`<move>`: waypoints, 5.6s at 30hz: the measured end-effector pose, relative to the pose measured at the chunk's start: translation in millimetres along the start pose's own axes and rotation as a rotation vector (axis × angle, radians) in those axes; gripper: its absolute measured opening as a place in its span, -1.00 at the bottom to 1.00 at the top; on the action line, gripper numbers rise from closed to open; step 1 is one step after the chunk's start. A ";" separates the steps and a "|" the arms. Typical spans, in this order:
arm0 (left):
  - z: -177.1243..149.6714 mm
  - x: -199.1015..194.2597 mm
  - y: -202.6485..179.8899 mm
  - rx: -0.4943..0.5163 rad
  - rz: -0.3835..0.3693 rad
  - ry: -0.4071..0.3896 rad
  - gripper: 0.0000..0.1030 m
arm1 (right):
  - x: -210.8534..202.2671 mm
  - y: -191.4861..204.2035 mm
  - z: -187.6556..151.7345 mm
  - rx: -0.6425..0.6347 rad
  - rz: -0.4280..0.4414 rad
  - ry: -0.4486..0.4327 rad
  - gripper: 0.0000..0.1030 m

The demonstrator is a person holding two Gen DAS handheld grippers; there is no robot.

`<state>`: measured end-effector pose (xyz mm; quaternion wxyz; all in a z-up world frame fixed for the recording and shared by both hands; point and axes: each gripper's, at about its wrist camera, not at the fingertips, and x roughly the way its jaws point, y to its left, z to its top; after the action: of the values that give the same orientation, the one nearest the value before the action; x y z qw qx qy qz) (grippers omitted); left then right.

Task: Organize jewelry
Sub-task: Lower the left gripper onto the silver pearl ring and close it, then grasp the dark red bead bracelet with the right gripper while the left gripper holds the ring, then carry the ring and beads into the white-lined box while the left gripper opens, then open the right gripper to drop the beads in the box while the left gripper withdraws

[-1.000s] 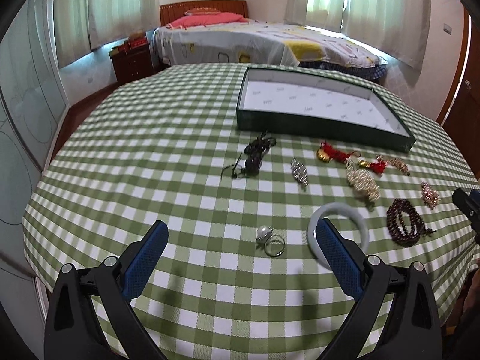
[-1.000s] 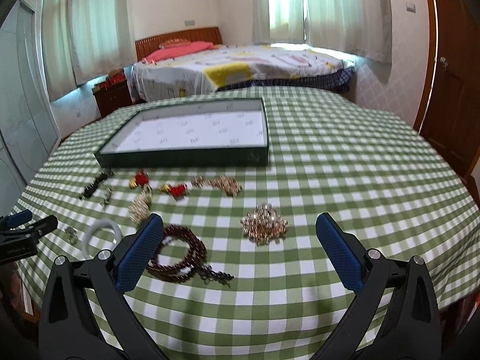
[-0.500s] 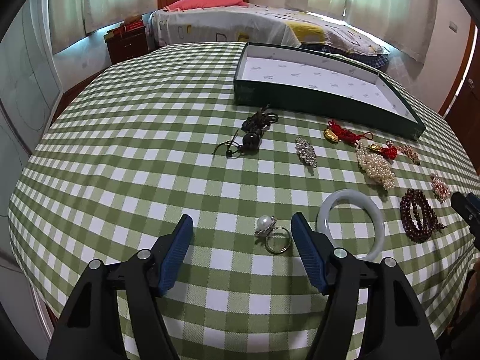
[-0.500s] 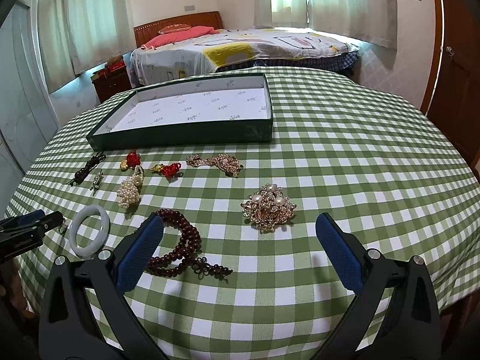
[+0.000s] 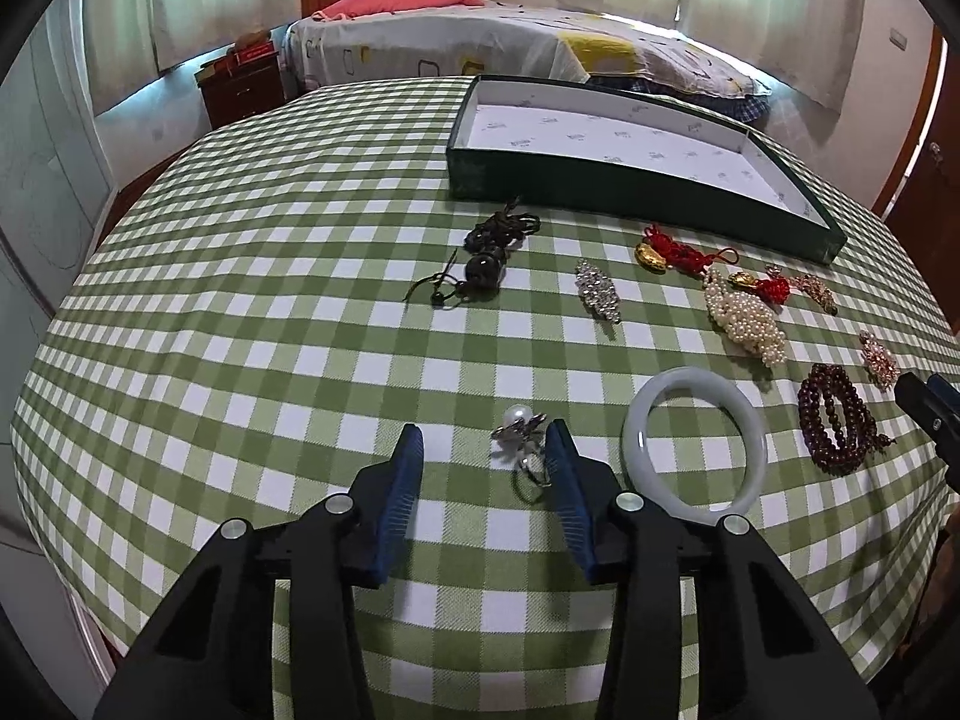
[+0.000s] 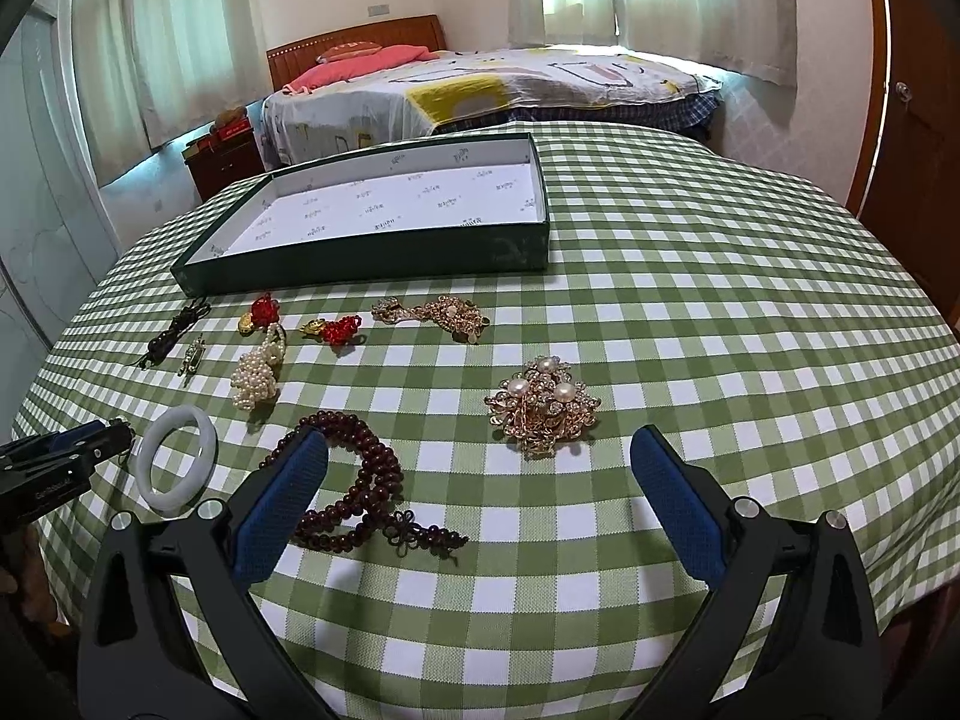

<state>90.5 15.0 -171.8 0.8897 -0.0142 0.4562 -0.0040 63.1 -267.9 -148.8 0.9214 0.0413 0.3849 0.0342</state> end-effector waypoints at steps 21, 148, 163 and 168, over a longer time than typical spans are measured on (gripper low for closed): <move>4.7 2.2 -3.6 -0.004 -0.052 -0.009 -0.61 | 2.5 -1.8 -0.9 0.017 0.008 0.010 0.91; 259.8 144.9 -58.2 0.064 -0.111 -0.072 0.32 | 200.0 0.3 218.2 0.026 0.096 0.098 0.06; 194.2 29.6 -63.1 0.096 -0.121 -0.319 0.40 | 76.6 5.4 166.1 -0.002 0.068 -0.147 0.09; 159.7 2.8 -60.9 0.086 -0.124 -0.347 0.40 | 41.1 6.5 128.7 -0.014 0.045 -0.181 0.19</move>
<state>222.2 -42.4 -79.1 0.9529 -0.0046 0.2937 -0.0757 183.3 -263.9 -87.0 0.9517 0.0463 0.2988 0.0539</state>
